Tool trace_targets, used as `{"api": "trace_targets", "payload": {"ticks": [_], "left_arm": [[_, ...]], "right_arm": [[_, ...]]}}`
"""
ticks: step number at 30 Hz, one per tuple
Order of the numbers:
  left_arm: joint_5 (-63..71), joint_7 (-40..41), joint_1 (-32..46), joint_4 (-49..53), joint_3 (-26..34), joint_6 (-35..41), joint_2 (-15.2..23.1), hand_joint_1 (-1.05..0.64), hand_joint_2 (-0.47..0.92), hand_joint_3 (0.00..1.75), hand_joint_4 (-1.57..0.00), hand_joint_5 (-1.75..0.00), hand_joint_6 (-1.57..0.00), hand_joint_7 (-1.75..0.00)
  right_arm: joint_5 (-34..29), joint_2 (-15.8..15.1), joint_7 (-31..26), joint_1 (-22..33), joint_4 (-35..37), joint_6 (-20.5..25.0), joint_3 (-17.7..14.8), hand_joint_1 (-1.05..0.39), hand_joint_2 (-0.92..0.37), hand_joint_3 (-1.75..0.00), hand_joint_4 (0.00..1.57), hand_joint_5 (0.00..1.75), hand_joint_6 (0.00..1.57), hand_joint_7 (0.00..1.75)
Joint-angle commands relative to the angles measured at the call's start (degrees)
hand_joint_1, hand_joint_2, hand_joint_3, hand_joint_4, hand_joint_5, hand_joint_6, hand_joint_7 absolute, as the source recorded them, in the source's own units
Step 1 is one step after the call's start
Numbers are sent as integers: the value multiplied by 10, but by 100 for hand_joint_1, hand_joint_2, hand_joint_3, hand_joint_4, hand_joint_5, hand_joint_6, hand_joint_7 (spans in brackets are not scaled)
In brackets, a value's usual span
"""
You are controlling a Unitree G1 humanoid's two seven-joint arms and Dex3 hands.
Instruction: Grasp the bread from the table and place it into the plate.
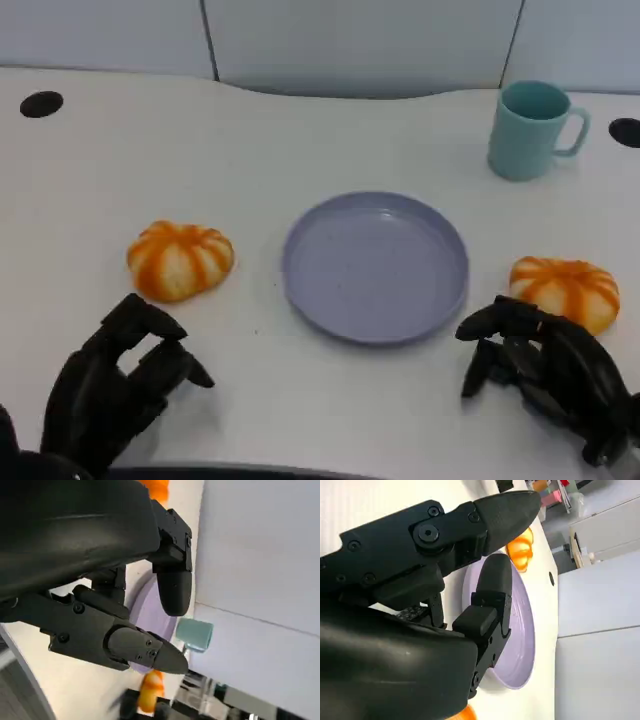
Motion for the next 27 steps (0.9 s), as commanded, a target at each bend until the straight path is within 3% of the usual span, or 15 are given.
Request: {"api": "trace_targets", "payload": {"ticks": [1, 3, 8, 17, 27], "left_arm": [[72, 44, -3, -37, -14, -62, 38, -65, 92, 7, -23, -166, -27, -126], [129, 81, -5, -50, -24, -104, 56, -65, 92, 11, -16, -151, -28, -100], [300, 208, -23, -97, -42, -156, 112, -66, 92, 14, -6, -116, -29, -59], [536, 325, -71, -173, -105, -84, 216, -73, 92, 8, 0, -63, -15, -26], [658, 369, -128, -165, -189, 28, 254, -75, 92, 2, -1, -44, -21, -6]], "right_arm": [[-1, -2, -5, 10, 11, 8, 0, -58, -92, -11, 63, 155, 72, 104], [5, -1, 2, 9, 16, 8, -4, -57, -92, -11, 62, 154, 71, 103], [5, -2, 3, 8, 16, 19, -4, -60, -92, -9, 61, 152, 73, 100], [3, -2, 3, 10, 14, 14, -3, -58, -92, -10, 60, 153, 73, 99], [-3, -3, -6, 14, 12, 8, 2, -61, -92, -10, 59, 155, 73, 102]]}}
